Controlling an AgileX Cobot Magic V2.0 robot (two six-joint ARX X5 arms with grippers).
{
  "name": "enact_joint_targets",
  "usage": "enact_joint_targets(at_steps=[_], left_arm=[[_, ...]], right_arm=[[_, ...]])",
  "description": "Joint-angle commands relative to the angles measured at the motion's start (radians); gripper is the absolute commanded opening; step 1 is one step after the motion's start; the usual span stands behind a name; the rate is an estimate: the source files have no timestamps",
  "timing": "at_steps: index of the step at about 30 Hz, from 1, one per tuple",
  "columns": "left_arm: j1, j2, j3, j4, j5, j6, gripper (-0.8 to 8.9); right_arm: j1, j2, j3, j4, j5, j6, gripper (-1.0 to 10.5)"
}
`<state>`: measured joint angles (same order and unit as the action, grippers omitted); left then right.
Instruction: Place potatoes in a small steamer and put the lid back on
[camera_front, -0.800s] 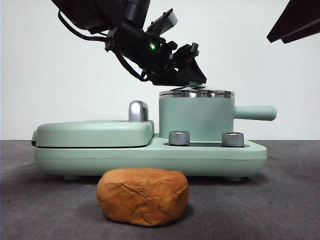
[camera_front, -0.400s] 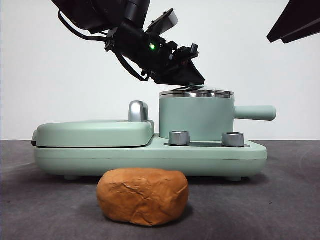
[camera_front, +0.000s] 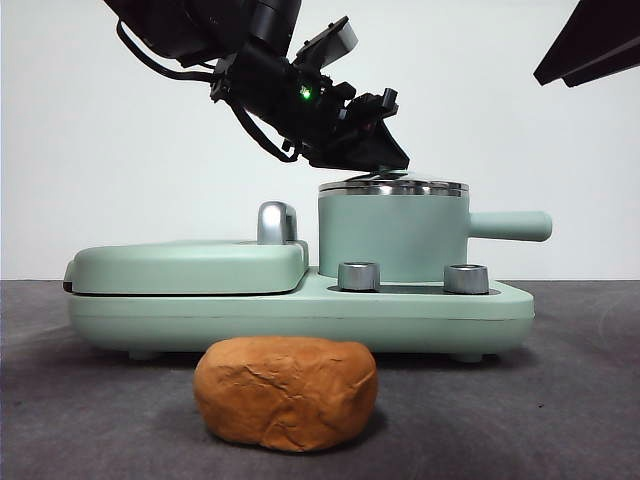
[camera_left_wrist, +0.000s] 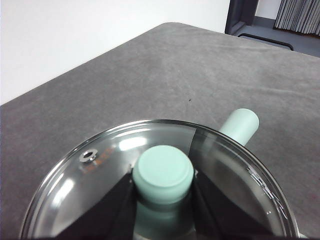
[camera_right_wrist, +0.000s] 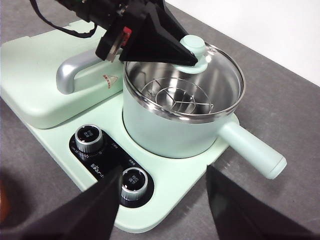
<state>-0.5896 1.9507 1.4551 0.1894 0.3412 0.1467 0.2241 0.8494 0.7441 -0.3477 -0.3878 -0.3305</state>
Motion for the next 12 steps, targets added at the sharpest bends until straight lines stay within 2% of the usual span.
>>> enact_joint_targets(at_steps=[1,7,12], left_arm=[[-0.006,-0.04,0.027,0.004,-0.008,0.016,0.05],[-0.004,-0.106,0.027,-0.017,-0.009,0.01,0.06],[0.008,-0.164,0.027,-0.028,-0.009,-0.059,0.06]], right_arm=[[0.005,0.005,0.021,0.01,0.003,0.032,2.6],[0.005,0.005,0.021,0.01,0.003,0.036,2.6],[0.005,0.005,0.021,0.01,0.003,0.036,2.6]])
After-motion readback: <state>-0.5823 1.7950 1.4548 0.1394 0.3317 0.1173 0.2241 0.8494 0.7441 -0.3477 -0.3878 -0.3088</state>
